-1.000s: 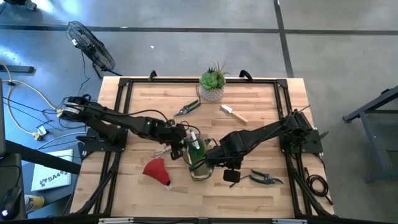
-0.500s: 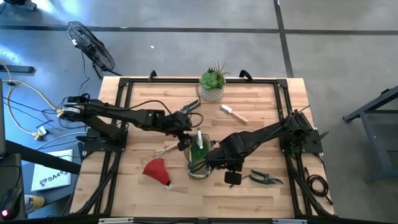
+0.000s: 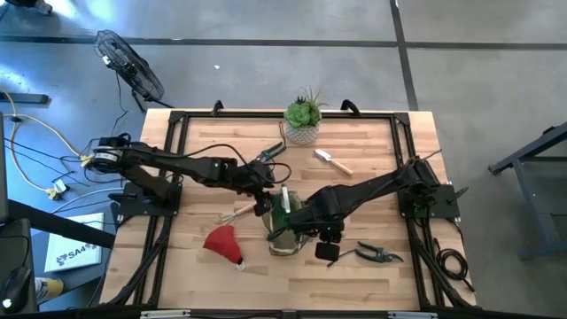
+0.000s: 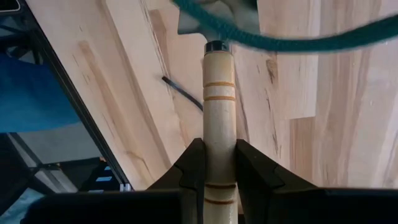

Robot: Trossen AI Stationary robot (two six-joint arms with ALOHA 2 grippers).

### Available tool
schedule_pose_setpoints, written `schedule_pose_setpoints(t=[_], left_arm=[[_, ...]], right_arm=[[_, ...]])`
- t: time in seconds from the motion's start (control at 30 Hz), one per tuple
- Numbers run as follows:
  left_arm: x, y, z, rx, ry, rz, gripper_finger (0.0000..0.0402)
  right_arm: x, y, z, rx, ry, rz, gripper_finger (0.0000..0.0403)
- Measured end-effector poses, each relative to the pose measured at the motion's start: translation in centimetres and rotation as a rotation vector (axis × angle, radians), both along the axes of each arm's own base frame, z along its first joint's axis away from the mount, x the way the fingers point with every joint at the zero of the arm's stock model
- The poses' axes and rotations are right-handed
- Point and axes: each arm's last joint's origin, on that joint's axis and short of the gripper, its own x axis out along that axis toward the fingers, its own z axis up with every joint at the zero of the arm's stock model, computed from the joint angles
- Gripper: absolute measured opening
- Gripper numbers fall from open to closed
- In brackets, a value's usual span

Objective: Pick & Place Garden tools in Gardening bag
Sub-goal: Put the right brown trowel into the gardening bag

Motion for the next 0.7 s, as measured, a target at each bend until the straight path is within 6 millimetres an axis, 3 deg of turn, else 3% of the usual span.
schedule_pose_setpoints(t=[0.33, 0.7], left_arm=[[2.0, -0.3, -2.2, -0.041, -0.021, -0.041, 0.0182], [2.8, -0.4, -2.3, -0.061, -0.079, -0.076, 0.0182]], right_arm=[[0.1, -0.1, 0.0, 0.06, 0.029, -0.04, 0.0049], [-0.2, 0.6, 0.1, 0.112, 0.067, -0.092, 0.0049]])
